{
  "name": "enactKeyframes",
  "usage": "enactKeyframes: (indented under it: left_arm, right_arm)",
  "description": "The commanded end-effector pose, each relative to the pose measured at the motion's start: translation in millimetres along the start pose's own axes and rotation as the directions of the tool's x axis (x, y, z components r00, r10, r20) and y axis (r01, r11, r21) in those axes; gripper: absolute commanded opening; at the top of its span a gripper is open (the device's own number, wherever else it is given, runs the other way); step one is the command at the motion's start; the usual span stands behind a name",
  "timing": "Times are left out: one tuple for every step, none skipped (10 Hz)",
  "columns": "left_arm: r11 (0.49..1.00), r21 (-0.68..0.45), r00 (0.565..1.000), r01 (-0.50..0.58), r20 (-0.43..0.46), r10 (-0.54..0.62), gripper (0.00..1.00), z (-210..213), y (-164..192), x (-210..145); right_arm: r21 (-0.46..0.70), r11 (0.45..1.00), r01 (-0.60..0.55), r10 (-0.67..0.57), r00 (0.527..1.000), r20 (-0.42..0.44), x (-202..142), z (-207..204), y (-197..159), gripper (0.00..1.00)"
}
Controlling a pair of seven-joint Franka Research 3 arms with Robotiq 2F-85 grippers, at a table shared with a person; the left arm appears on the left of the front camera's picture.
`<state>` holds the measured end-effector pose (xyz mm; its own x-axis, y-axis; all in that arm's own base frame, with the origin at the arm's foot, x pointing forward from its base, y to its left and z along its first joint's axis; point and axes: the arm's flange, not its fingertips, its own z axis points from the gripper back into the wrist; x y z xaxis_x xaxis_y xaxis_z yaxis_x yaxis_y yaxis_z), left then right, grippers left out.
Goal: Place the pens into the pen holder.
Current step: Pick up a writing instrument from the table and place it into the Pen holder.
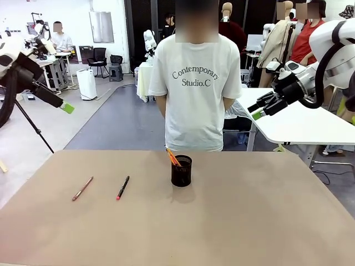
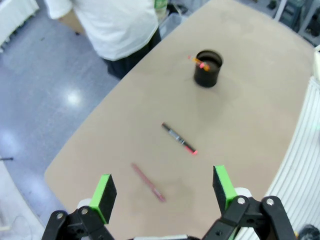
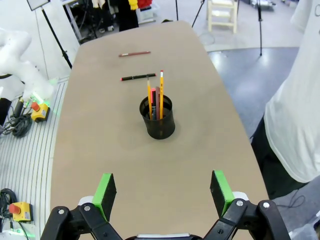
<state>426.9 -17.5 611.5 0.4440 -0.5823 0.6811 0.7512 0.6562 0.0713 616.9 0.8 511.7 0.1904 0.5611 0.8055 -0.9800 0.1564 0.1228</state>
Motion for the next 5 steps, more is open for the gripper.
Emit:
enactKeyframes:
  left_arm:
    - [0.992,0.126,0.979,-0.001,-0.204,0.027,1.0,-4.6,-2.0,13.0]
    - [0.989,0.147,0.958,0.006,-0.285,0.037,1.0,-12.2,-5.5,13.7]
    - [0.981,0.192,0.927,-0.002,-0.368,0.074,1.0,-25.2,-8.2,10.9]
    - [0.981,0.186,0.916,-0.052,-0.382,0.121,1.0,-45.0,-13.5,6.9]
    - [0.974,0.216,0.905,-0.069,-0.396,0.152,1.0,-61.9,-14.9,2.3]
  right_arm:
    - [-0.002,1.0,-0.003,0.003,1.0,0.001,1.6,0.7,0.6,1.0]
    - [-0.002,1.0,-0.003,0.003,1.0,0.001,1.6,0.7,0.6,1.0]
    - [-0.002,1.0,-0.003,0.003,1.0,0.001,1.6,0.7,0.6,1.0]
    - [-0.002,1.0,-0.003,0.003,1.0,0.001,1.6,0.7,0.6,1.0]
    - [-0.002,1.0,-0.003,0.003,1.0,0.001,1.6,0.7,0.6,1.0]
